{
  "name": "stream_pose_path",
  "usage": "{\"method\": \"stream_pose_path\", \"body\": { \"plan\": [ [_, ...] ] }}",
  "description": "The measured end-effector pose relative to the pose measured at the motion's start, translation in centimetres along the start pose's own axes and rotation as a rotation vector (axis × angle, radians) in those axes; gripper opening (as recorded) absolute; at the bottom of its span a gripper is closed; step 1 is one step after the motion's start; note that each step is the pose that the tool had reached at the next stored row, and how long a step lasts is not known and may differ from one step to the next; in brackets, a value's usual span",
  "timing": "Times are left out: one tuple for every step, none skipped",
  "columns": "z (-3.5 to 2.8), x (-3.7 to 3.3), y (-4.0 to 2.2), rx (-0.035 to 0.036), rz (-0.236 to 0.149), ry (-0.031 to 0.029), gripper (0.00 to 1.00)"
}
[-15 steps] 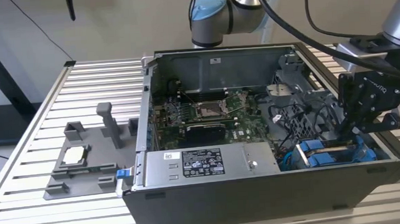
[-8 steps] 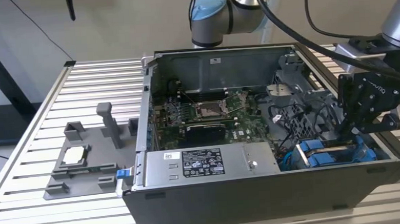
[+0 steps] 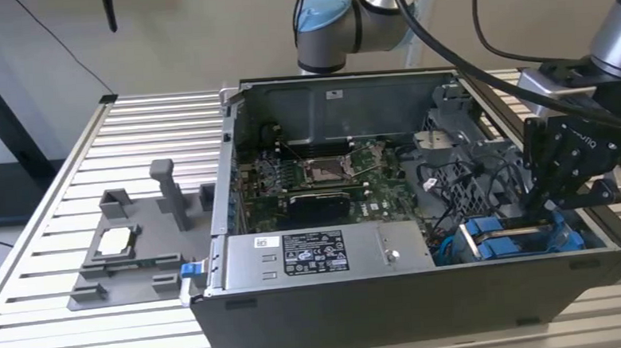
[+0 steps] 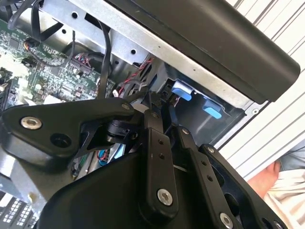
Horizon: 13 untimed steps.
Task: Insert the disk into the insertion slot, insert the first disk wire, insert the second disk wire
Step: 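Insert the first disk wire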
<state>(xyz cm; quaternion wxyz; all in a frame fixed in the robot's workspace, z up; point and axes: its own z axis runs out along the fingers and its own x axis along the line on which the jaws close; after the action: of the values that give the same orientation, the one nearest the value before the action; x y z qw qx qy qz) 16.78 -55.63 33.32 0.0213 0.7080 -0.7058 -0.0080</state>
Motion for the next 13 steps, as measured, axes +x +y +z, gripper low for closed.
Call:
{"method": "stream_pose_path", "body": {
  "plan": [
    [0.03, 0.00, 0.00, 0.0000, 0.000, -0.0002, 0.19],
    [0.04, 0.00, 0.00, 0.0000, 0.000, -0.0001, 0.19],
    [0.04, -0.01, 0.00, 0.0000, 0.000, -0.0002, 0.19],
    [0.04, 0.00, 0.00, 0.0000, 0.000, -0.0001, 0.19],
    [0.04, 0.00, 0.00, 0.0000, 0.000, -0.0001, 0.19],
    [0.04, 0.00, 0.00, 0.0000, 0.000, -0.0001, 0.19],
    [0.05, 0.00, 0.00, 0.0000, 0.000, -0.0002, 0.19],
    [0.05, 0.00, 0.00, 0.0000, 0.000, -0.0002, 0.19],
    [0.05, 0.00, 0.00, 0.0001, 0.000, -0.0003, 0.19],
    [0.05, 0.00, 0.00, 0.0000, 0.000, -0.0002, 0.19],
    [0.05, 0.00, 0.00, 0.0000, 0.000, -0.0002, 0.19],
    [0.06, -0.01, 0.00, 0.0000, 0.000, -0.0007, 0.19],
    [0.08, -0.01, -0.01, 0.0000, 0.000, -0.0011, 0.20]
  ]
}}
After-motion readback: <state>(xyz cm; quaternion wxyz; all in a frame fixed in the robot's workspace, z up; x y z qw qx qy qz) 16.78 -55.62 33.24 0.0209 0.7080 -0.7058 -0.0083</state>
